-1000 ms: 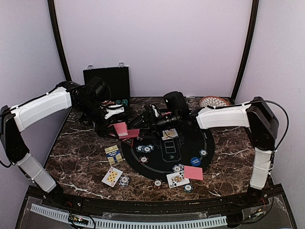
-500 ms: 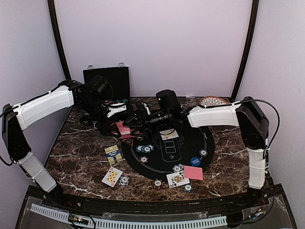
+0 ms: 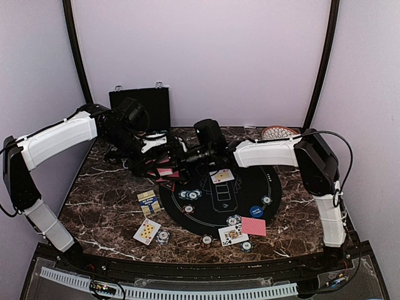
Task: Distribute texas hold em gaming equipment
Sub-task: Pick up the poker card from the face-down deck piles.
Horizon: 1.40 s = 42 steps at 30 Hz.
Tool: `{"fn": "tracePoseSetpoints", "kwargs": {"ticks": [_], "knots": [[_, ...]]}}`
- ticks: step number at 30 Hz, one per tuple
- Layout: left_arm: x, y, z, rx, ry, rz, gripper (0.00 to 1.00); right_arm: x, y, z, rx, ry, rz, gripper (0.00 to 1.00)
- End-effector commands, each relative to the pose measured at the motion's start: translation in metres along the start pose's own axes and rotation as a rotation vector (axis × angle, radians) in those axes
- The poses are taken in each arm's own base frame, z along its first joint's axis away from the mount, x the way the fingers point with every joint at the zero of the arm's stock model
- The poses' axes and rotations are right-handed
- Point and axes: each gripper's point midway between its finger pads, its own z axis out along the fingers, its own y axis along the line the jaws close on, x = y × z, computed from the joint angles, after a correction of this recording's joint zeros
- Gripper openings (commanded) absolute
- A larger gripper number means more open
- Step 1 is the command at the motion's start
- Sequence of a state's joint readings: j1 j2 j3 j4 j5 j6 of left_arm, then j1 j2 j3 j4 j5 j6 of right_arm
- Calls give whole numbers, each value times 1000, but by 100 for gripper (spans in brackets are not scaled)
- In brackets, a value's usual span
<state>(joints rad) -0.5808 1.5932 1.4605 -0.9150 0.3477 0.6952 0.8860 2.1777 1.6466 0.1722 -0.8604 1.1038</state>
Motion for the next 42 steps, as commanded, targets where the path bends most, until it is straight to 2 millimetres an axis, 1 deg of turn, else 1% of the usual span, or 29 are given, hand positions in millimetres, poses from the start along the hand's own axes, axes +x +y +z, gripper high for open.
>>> {"fn": "tracePoseSetpoints", "kwargs": {"ticks": [1,5,11,21,24,28,29,31,33,36,40,42], "knots": [[-12,-2,-11,-2,-37,10,0,5,-10,0,13,23,8,76],[-12,-2,-13,-7,-38,14,0,4,-27,-10,53,4,33,73],[-12,-3,-15,-8,-39,13,0,2,-41,-25,115,-23,36,69],[-10,-5,-16,-7,-34,10,0,2,-46,-41,147,-41,38,58],[-9,-5,-17,-8,-33,12,0,0,-42,-45,145,-49,32,59],[-10,-5,-15,-6,-36,10,0,-4,-20,-37,106,-48,-5,66],[-11,-5,-16,-6,-39,9,0,-4,-12,-33,81,-44,-15,67],[-11,-5,-15,-3,-39,8,0,-3,-3,-25,53,-32,-14,67],[-11,-4,-15,-3,-40,8,0,-2,-1,-18,51,-18,-14,67],[-11,-4,-15,-4,-39,12,0,-2,-4,-10,51,-6,-8,67],[-11,-5,-15,-3,-39,14,0,-1,-15,-3,57,7,14,67],[-11,-5,-15,-4,-39,14,0,-1,-16,1,57,16,18,66]]}}
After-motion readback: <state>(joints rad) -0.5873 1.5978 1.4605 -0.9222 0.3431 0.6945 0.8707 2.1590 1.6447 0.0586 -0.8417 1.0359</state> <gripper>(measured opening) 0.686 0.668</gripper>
